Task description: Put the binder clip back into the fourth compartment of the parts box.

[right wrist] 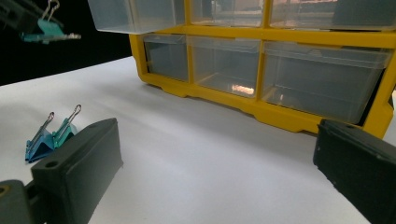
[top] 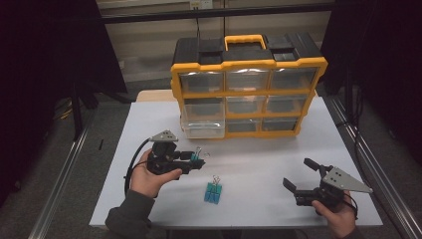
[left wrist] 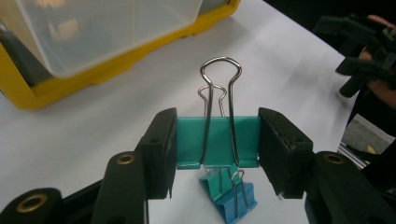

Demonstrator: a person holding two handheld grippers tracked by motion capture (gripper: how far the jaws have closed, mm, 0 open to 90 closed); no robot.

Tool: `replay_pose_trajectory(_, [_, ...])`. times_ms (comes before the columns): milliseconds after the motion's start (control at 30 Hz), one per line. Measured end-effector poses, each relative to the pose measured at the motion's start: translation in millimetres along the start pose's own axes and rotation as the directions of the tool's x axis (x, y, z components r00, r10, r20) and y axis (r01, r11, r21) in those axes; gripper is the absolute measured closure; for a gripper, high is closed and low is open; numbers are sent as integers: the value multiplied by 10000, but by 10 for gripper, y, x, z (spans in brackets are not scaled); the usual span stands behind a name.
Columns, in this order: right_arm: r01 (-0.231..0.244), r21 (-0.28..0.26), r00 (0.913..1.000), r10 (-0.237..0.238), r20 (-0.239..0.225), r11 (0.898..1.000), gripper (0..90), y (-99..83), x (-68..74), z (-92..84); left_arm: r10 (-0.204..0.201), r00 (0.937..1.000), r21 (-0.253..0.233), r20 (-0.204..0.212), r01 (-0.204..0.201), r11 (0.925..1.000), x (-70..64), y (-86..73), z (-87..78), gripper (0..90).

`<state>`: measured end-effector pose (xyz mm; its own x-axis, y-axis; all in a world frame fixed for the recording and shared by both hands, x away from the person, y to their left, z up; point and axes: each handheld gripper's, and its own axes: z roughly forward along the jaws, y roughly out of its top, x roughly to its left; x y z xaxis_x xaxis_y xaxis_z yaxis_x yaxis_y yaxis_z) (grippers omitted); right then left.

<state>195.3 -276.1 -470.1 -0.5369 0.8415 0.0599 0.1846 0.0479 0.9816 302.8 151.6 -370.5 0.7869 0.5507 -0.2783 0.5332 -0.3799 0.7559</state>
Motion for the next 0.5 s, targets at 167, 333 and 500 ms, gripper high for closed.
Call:
replay_pose_trajectory(167, [-8, 25, 10000, 8, -31, 10000, 6, -1, -3, 5, 213, 9997, -68, -100, -214, 9997, -21, 250, -101, 498])
replay_pose_trajectory(333, [26, 17, 10000, -26, -35, 10000, 7, -1, 2, 11, 403, 9990, -69, -184, -405, 9992, -62, 443, -147, 499])
replay_pose_trajectory(500, [3, -5, 10000, -3, -40, 10000, 7, -1, -4, 7, 411, 9989, -173, -231, -415, 9990, -63, 723, -211, 499])
